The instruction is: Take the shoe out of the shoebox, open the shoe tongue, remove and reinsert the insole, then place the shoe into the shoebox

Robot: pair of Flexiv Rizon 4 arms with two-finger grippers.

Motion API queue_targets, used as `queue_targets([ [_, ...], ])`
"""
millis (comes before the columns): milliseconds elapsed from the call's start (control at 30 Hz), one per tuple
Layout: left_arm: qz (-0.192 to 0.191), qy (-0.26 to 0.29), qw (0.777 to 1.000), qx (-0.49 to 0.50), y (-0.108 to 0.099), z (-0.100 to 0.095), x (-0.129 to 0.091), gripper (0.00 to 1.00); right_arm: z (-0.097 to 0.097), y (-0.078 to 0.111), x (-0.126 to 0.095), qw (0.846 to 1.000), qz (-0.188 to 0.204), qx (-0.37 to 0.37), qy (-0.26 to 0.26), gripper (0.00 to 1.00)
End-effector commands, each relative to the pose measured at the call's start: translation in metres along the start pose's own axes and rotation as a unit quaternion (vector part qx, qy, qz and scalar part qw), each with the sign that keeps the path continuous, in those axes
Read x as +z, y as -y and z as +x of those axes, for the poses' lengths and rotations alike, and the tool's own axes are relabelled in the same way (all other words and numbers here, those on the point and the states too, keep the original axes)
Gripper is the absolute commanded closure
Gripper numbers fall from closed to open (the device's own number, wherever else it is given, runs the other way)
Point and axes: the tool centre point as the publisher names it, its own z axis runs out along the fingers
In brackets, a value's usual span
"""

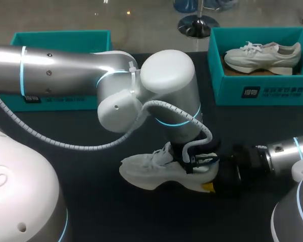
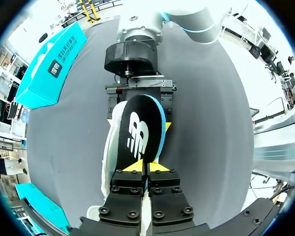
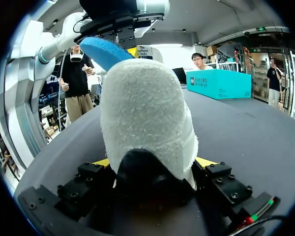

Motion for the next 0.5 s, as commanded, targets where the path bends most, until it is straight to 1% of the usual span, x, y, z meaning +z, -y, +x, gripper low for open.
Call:
queue_targets([
  [33, -0.003, 0.003, 1.0, 0.001, 0.0061, 0.0022, 0.0023, 1.0, 0.0013, 0.0072, 0.0032, 1.0, 0.001, 0.001, 0.0, 1.0],
  [367, -0.003, 0.007, 1.0, 0.001, 0.0094, 0.0053, 0.0057, 1.0, 0.0013, 0.0072, 0.0032, 1.0, 0.001, 0.001, 0.0, 1.0],
  [400, -0.003, 0.007, 1.0, 0.001, 0.009, 0.0051, 0.0059, 0.96, 0.0013, 0.0072, 0.0032, 1.0, 0.001, 0.001, 0.0, 1.0],
  [500, -0.003, 0.009, 1.0, 0.0, 0.0072, 0.0041, 0.0057, 0.93, 0.0013, 0.0072, 0.0032, 1.0, 0.001, 0.001, 0.0, 1.0],
])
